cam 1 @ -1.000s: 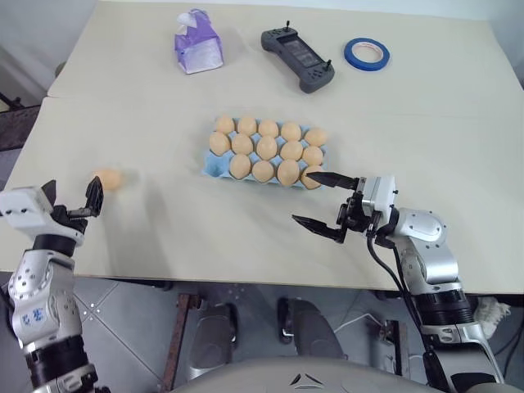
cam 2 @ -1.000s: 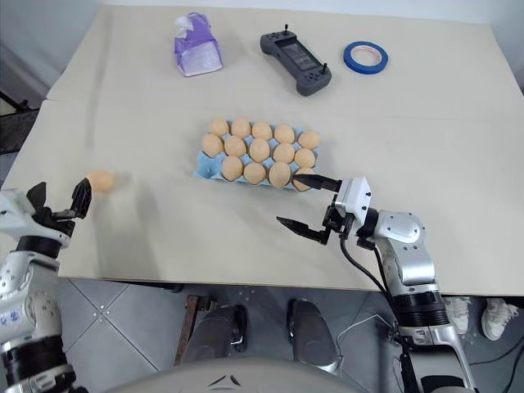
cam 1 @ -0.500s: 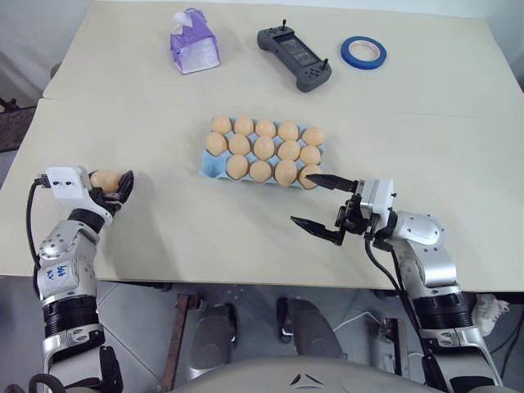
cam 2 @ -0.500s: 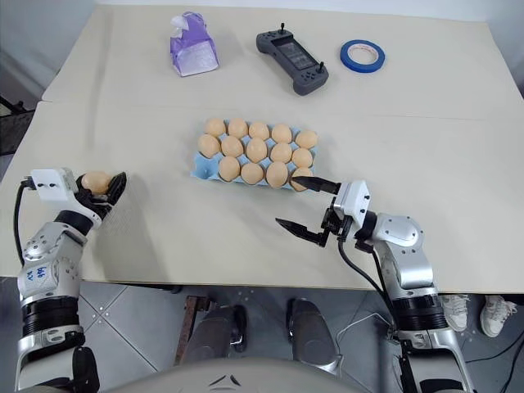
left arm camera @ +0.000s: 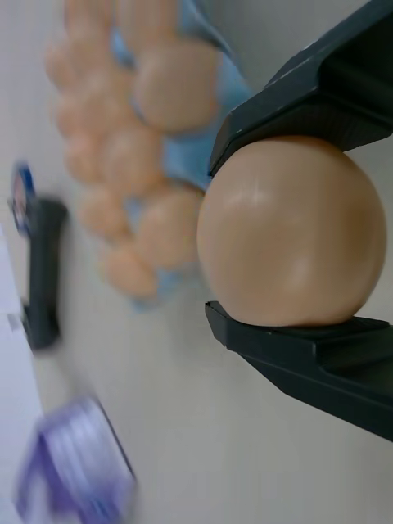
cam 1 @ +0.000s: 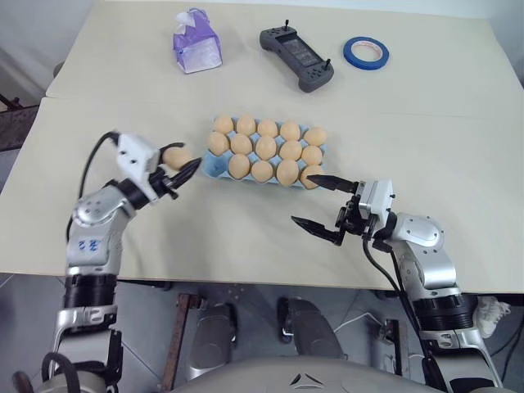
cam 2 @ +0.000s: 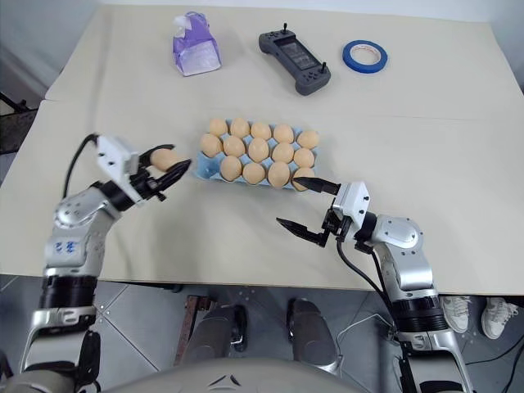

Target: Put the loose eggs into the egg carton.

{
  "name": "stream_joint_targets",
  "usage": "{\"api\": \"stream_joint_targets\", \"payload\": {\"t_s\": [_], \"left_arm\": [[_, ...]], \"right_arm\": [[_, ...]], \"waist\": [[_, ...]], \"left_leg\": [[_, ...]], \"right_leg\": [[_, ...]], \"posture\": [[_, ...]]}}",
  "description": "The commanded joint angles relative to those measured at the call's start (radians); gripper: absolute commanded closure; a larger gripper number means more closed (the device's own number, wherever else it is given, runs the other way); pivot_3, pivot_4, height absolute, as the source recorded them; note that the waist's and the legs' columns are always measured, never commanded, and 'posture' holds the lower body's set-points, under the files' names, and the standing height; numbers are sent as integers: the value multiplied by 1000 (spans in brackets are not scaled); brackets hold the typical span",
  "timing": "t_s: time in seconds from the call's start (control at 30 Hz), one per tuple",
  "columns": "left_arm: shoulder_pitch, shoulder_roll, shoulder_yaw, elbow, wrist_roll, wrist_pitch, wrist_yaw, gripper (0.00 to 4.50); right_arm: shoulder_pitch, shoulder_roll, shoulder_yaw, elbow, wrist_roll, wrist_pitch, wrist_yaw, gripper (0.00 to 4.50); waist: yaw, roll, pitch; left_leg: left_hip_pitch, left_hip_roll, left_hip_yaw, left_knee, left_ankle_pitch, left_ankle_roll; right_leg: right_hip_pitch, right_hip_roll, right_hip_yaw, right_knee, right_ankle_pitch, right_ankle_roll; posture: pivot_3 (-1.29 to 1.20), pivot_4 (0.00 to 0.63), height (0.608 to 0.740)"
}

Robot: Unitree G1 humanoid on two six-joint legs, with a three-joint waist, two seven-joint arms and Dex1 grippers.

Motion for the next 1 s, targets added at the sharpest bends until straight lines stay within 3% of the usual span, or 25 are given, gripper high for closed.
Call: {"api": "stream_joint_targets", "payload": {"t_s": [0.03, 0.1, 0.3, 0.6, 0.8, 1.0], "left_arm": [[-28, 6, -27, 45, 15, 0, -51, 2336], [-28, 8, -32, 58, 20, -15, -64, 2336], [11, 30, 31, 48, 17, -31, -28, 680], [121, 83, 89, -37, -13, -17, -71, 680], [397, 223, 204, -189, -105, -94, -287, 680], [525, 270, 268, -272, -123, -102, -312, 680]], "right_arm": [[14, -2, -11, -49, 7, -8, -18, 0], [20, -1, -12, -58, 9, -6, -27, 0], [52, 1, -12, -93, 12, -1, -50, 0], [48, -4, -13, -91, 17, 6, -57, 0], [68, -43, -35, -99, 27, 11, -35, 0], [65, -86, -61, -78, 37, 13, -18, 0]], "waist": [[-5, 0, 0], [-6, 0, 0], [1, 0, 0], [-2, 0, 0], [-6, 0, 0], [2, 2, 1]], "left_leg": [[0, 0, 1, 0, 0, 0], [1, 1, 1, 0, 0, 0], [0, 1, 1, 1, 0, 0], [1, 1, 1, 1, 0, 0], [1, 2, 0, -2, -1, -1], [1, 1, -2, -2, -2, -4]], "right_leg": [[0, 1, 0, 0, 0, 0], [-1, 2, 1, 1, 0, 0], [0, 1, 1, 1, 0, 0], [0, 1, 1, 2, 0, 0], [-2, 1, 1, 0, -1, -1], [0, -2, 0, -1, -2, -3]], "posture": [[0, 150, 740], [0, 150, 740], [0, 150, 740], [0, 150, 740], [0, 150, 740], [0, 150, 740]]}}
